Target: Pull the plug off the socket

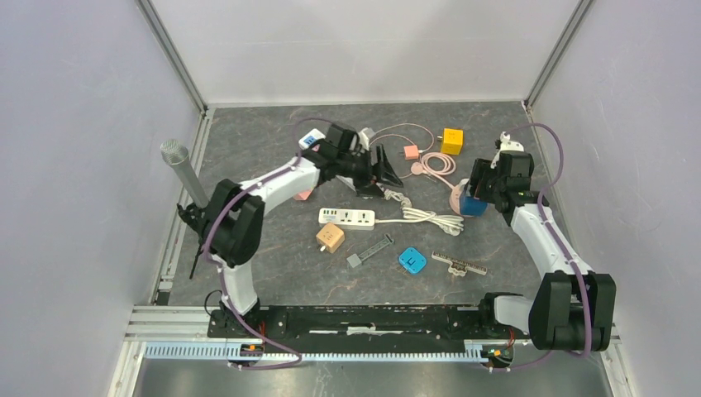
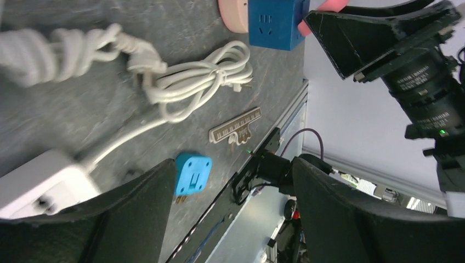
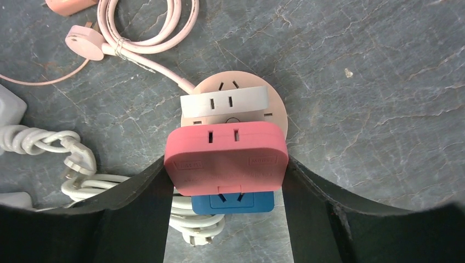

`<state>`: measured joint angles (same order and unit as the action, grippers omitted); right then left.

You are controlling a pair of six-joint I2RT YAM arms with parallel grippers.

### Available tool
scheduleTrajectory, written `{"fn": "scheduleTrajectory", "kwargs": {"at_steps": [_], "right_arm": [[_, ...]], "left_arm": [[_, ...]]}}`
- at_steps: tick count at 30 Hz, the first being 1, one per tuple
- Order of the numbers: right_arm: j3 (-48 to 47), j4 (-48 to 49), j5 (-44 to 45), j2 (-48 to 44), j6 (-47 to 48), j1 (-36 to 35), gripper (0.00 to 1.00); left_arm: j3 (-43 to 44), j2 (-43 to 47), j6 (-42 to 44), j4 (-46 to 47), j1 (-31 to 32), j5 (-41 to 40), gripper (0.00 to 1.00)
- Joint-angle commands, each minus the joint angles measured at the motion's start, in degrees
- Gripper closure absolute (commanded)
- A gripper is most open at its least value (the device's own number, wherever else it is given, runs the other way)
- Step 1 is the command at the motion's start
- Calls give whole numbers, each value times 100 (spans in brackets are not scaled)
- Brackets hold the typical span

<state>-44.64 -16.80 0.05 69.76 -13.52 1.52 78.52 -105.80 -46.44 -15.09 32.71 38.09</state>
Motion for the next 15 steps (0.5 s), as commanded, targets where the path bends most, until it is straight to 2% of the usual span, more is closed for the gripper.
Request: {"fn": "scheduleTrajectory", "kwargs": {"at_steps": [1,3,5,11,15], "right_arm": [[-91,88,-267,118,-888,-6,81],[-176,73,-457,206,-949,-32,84],[-361,-116,-288,308,-787,-79,86],[-841,-533,-47,635,-574,-116,98],[-1182,-849,266,971,-758,-331,100]], "left_arm": [[481,-691,-604,1204,573,-141,19],[639,-958,-833,1293,804,-410,20],[632,-1174,-1181,1842,1010,-435,22],[886,-1804,-2112,3260,1382,-574,25],[1526,-2318,-2101,3346,1447,-466,32]]}}
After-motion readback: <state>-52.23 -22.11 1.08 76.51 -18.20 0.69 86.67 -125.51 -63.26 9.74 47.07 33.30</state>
